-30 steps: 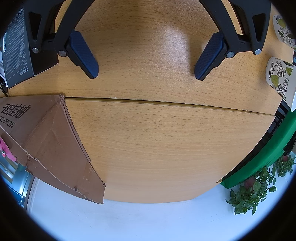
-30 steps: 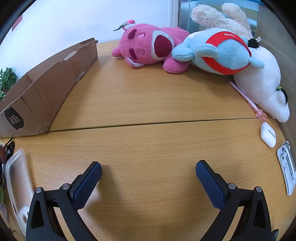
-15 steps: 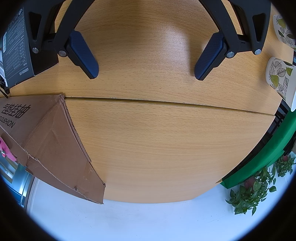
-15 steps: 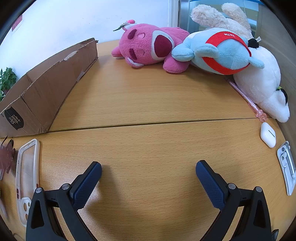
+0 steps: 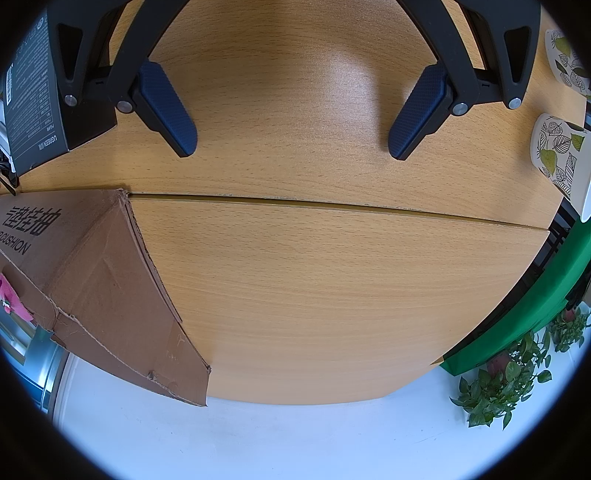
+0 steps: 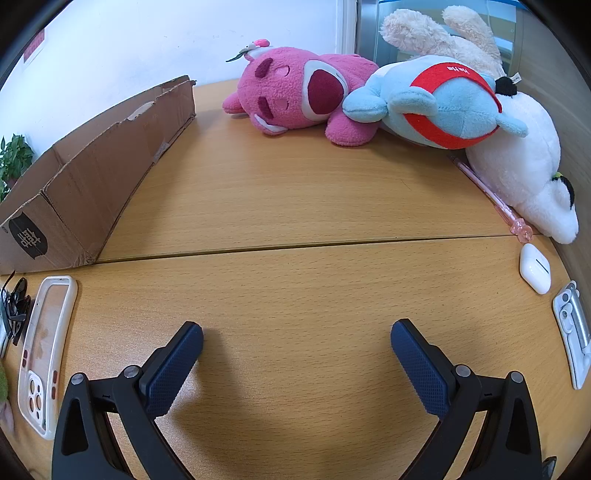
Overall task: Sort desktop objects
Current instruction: 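Reach the right gripper to the pink-and-teal pig plush and grasp it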
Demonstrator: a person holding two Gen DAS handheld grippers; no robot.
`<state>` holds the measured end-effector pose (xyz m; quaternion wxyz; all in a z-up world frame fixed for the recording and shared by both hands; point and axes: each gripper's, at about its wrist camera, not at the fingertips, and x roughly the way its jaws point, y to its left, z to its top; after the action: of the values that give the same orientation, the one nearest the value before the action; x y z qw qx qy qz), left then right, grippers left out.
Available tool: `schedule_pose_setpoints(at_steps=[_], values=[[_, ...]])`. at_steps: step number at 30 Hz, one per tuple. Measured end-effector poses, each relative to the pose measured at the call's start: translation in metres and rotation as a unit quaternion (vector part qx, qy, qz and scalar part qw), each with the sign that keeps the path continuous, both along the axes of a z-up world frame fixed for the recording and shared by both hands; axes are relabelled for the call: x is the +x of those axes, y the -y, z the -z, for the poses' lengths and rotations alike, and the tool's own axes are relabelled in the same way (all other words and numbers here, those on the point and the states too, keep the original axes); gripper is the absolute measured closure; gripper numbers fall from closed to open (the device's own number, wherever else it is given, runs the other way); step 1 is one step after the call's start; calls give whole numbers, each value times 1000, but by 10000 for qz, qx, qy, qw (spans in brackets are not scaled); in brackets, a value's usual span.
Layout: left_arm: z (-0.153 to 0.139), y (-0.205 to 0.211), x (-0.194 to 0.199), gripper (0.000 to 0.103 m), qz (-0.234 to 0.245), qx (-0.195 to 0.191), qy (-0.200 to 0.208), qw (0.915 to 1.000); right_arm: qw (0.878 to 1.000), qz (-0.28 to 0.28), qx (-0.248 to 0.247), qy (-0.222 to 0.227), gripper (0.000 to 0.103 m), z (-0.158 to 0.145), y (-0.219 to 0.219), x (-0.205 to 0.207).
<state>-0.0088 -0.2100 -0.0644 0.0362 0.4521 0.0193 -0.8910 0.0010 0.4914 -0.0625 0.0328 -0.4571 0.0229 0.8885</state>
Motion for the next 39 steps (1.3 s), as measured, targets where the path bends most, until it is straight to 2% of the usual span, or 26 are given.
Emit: schedule_pose_setpoints(at_steps=[5, 12, 19, 23, 25, 26, 29, 31, 33, 36, 39], values=[[0, 0, 0, 0, 1, -5, 1, 10000, 10000, 2, 1, 0, 0, 0, 0, 0], [0, 0, 1, 0, -23, -1, -2, 10000, 9993, 384, 8, 8, 0, -6, 6, -17], [-1, -1, 1, 0, -24, -2, 2, 10000, 9992, 401, -2, 2, 0, -7, 6, -17], [-3, -3, 18, 0, -85, -18, -9, 10000, 9993, 366, -13, 123, 0, -8, 14, -4], [-12, -4, 34, 2, -215, -102, -90, 9997, 9996, 251, 96, 101, 0, -11, 25, 12], [-24, -8, 48, 2, -191, -105, -255, 9994, 9995, 172, 254, -18, 0, -16, 34, 23], [-71, -21, 92, 2, 81, 178, -1022, 9946, 9963, -246, 587, -575, 0, -44, 71, 60], [-99, -40, 118, 1, 446, 512, -1330, 9888, 9913, -740, 417, -1009, 0, -72, 105, 90], [-117, -67, 138, 1, 1021, 885, -1488, 9796, 9823, -1299, 129, -1342, 0, -98, 140, 117], [-116, -108, 147, 1, 1736, 1263, -1308, 9679, 9689, -1888, -245, -1581, 0, -119, 186, 139], [-97, -144, 141, 1, 2209, 1388, -927, 9609, 9579, -2372, -510, -1536, 0, -120, 224, 144]])
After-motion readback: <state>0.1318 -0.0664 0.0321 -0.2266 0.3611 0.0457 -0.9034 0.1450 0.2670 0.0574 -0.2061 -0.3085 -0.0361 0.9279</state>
